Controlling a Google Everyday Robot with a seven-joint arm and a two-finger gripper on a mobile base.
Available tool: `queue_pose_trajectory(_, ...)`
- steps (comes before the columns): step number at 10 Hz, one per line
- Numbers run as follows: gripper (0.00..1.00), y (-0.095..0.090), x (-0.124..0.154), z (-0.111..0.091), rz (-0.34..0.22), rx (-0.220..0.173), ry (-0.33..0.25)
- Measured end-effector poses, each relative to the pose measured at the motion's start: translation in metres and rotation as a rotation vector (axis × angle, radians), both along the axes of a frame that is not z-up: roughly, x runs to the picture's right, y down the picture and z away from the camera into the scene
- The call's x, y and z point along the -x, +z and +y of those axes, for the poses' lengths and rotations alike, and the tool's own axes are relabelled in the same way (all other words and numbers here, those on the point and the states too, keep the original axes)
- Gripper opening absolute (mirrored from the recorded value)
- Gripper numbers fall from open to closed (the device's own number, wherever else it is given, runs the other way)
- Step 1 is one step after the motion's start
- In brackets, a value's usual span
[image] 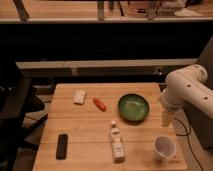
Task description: Drag the pepper across the table
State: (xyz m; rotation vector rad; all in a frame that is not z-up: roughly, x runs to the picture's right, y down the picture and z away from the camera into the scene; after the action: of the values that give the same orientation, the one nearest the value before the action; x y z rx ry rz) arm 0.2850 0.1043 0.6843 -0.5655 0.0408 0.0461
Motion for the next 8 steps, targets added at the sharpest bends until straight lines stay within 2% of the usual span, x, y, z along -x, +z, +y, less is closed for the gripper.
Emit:
queue_pose_trajectory(3, 0.8, 0.0, 0.0, 0.0, 0.001, 0.0, -0.002)
queue_pose_trajectory(4, 0.8, 0.002, 0.004, -0.004, 0.001, -0.006, -0.022)
queue_pose_trajectory(8, 0.8, 0.015, 0.064, -0.027, -0.028, -0.022, -0.126)
